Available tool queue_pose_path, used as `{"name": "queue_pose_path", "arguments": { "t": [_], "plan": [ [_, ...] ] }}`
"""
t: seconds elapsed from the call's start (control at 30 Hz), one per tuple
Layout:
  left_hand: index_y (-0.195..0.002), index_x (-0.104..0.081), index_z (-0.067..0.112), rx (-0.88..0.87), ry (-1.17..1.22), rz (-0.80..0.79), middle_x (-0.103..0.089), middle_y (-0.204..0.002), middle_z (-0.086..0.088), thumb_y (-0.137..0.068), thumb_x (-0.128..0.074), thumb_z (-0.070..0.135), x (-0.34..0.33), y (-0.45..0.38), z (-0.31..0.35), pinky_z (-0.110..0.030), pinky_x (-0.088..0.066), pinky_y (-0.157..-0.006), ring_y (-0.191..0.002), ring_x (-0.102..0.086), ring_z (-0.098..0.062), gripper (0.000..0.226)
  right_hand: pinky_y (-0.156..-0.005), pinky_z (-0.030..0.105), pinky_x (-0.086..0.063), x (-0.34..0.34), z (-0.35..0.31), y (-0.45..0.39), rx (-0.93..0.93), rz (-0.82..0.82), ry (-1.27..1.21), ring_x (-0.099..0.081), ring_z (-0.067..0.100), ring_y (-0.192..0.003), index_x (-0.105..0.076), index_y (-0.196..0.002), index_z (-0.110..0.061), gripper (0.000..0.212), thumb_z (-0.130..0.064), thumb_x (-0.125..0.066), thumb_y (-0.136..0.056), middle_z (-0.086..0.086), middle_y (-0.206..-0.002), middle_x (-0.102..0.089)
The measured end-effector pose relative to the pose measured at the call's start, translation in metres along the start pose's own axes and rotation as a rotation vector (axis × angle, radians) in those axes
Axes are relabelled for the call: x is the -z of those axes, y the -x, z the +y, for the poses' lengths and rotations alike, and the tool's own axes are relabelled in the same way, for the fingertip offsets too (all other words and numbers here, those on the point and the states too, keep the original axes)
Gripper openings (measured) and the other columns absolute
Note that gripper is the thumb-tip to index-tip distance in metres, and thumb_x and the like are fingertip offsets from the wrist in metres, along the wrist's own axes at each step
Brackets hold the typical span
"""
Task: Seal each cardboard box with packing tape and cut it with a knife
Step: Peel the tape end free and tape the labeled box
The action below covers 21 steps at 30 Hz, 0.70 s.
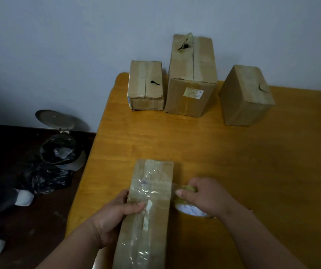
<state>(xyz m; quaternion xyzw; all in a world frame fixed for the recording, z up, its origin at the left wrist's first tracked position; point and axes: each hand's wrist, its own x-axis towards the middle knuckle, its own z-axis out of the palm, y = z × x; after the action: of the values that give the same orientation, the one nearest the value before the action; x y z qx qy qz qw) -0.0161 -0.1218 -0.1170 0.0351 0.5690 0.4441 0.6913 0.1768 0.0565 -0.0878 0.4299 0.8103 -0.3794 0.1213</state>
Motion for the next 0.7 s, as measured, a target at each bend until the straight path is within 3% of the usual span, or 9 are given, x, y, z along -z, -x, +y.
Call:
{"name": "queue_pose_path", "arguments": {
  "t": [0.1, 0.2, 0.27, 0.37, 0.47, 0.57, 0.63, 0.7],
  "plan": [
    [-0.134, -0.051, 0.022, -0.034, -0.313, 0.081, -0.065, -0.127, 0.003, -0.062, -0.089, 0.033, -0.007, 0.001, 0.002, -0.035, -0.053, -0.092, -0.110, -0.066, -0.019, 0.083, -0.072, 0.033, -0.047, -0.016, 0.001, 0.000, -0.033, -0.030, 0.104, -0.062, 0.023, -0.088, -0.060, -0.091, -0.019, 0.034, -0.052, -0.060, -0.088, 0.004, -0.090, -0.064],
    [-0.112, -0.057, 0.036, -0.008, -0.336, 0.086, -0.074, -0.095, 0.022, -0.064, -0.082, 0.051, -0.012, -0.001, 0.009, -0.016, -0.054, -0.055, -0.080, -0.071, 0.001, 0.057, -0.059, 0.029, -0.038, -0.026, 0.001, 0.004, -0.043, 0.036, 0.075, -0.058, 0.020, -0.075, -0.050, -0.076, -0.024, 0.034, -0.054, -0.058, -0.088, -0.006, -0.071, -0.054],
    [-0.112, -0.058, 0.036, -0.018, -0.365, 0.188, -0.075, -0.093, 0.015, -0.071, -0.070, 0.065, -0.015, -0.005, 0.008, -0.020, -0.052, -0.053, -0.079, -0.072, -0.005, 0.052, -0.053, 0.027, -0.033, -0.030, -0.001, 0.005, -0.042, 0.037, 0.067, -0.052, 0.014, -0.065, -0.045, -0.071, -0.024, 0.037, -0.054, -0.058, -0.089, -0.007, -0.067, -0.051],
    [-0.114, -0.064, 0.026, -0.046, -0.400, 0.331, -0.075, -0.097, 0.006, -0.074, -0.061, 0.071, -0.014, -0.008, 0.008, -0.023, -0.053, -0.058, -0.083, -0.072, -0.012, 0.060, -0.059, 0.030, -0.037, -0.028, 0.000, 0.007, -0.033, -0.015, -0.075, -0.053, 0.015, -0.070, -0.056, -0.080, -0.019, 0.026, -0.043, -0.062, -0.090, -0.003, -0.074, -0.056],
    [-0.111, -0.066, 0.022, -0.038, -0.371, 0.261, -0.077, -0.092, 0.003, -0.069, -0.061, 0.069, -0.001, -0.007, 0.010, -0.022, -0.055, -0.057, -0.079, -0.074, -0.012, 0.063, -0.062, 0.024, -0.041, -0.012, 0.006, 0.016, -0.062, -0.034, -0.418, -0.057, 0.016, -0.081, -0.065, -0.093, -0.011, 0.025, -0.033, -0.070, -0.083, 0.003, -0.086, -0.061],
    [-0.118, -0.066, 0.015, 0.015, -0.162, 0.123, -0.074, -0.106, -0.011, -0.074, -0.067, 0.056, 0.016, -0.006, 0.005, -0.042, -0.057, -0.087, -0.098, -0.072, -0.026, 0.060, -0.066, 0.026, -0.044, -0.001, 0.007, 0.028, -0.071, -0.137, -0.846, -0.061, 0.017, -0.080, -0.064, -0.095, -0.005, 0.049, -0.038, -0.075, -0.061, 0.005, -0.088, -0.064],
    [-0.124, -0.063, 0.010, 0.044, -0.021, 0.090, -0.069, -0.116, -0.019, -0.078, -0.069, 0.048, 0.021, -0.007, -0.005, -0.051, -0.051, -0.097, -0.108, -0.067, -0.035, 0.060, -0.066, 0.029, -0.044, 0.005, 0.007, 0.028, 0.009, -0.190, -1.014, -0.059, 0.021, -0.078, -0.061, -0.099, 0.005, 0.059, -0.032, -0.077, -0.055, 0.010, -0.084, -0.063],
    [-0.128, -0.058, 0.011, 0.061, 0.063, 0.087, -0.068, -0.119, -0.019, -0.082, -0.069, 0.045, 0.019, -0.010, -0.013, -0.051, -0.053, -0.093, -0.109, -0.066, -0.036, 0.058, -0.065, 0.030, -0.044, 0.012, 0.000, 0.027, 0.074, -0.188, -1.055, -0.059, 0.023, -0.075, -0.062, -0.093, 0.005, 0.047, -0.022, -0.076, -0.058, 0.012, -0.081, -0.062]
  ]
}}
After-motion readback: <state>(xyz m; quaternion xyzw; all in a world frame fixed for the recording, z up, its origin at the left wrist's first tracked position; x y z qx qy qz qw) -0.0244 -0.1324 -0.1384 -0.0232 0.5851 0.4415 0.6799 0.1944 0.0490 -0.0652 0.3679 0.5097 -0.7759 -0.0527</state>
